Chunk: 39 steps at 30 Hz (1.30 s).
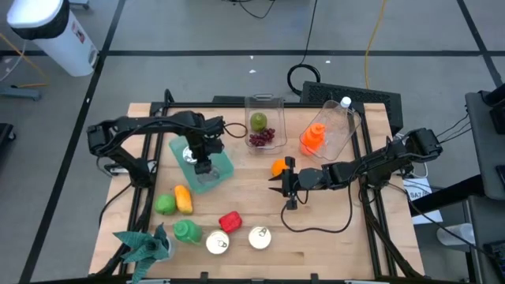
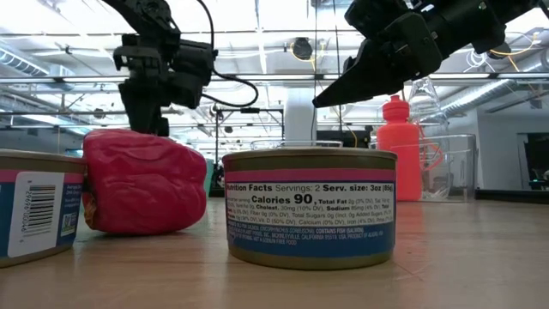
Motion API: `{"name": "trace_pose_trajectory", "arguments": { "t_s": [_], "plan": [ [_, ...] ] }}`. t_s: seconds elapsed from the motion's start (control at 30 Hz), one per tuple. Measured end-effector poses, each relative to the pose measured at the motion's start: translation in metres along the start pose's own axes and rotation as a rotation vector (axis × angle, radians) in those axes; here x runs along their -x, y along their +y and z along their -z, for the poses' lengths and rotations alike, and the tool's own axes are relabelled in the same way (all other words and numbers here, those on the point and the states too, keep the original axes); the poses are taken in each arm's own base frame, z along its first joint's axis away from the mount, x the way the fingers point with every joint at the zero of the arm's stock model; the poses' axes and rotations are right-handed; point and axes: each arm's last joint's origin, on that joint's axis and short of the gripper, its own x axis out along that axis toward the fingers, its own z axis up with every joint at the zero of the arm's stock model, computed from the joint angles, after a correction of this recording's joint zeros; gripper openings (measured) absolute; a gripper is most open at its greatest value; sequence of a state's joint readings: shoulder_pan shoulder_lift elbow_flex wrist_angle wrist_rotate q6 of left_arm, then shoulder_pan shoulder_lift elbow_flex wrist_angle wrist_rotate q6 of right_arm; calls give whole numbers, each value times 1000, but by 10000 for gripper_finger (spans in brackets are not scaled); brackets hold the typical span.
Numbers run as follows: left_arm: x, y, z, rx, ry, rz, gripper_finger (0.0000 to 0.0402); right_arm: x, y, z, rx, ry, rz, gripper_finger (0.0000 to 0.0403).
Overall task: Pick & Place Food Item
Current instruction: Put the green tuna can into the green bin, then put the orange into the left transparent bin
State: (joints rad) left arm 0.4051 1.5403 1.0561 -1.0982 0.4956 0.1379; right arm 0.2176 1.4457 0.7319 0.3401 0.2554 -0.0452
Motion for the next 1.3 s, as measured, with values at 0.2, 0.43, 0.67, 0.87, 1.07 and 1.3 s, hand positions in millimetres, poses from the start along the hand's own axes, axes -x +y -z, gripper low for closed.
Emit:
{"name": "trace_pose_trajectory", "arguments": {
  "t_s": [0.2,0.43,0.67,0.87,1.07,1.3],
  "plan": [
    [-8,6,-2,10,65,-62,135,0,0,0,0,0,0,118],
    [-23,13,-3,41,172,-17,135,0,0,0,0,0,0,118],
    [-22,17,-2,-17,181,-173,213,0,0,0,0,1,0,118],
    [-14,17,1,-36,177,-293,285,0,0,0,0,1,0,118],
    [-13,17,1,-61,182,-301,297,0,0,0,1,1,0,118],
    [-9,15,4,-43,221,-304,256,0,0,0,1,1,0,118]
  ]
}}
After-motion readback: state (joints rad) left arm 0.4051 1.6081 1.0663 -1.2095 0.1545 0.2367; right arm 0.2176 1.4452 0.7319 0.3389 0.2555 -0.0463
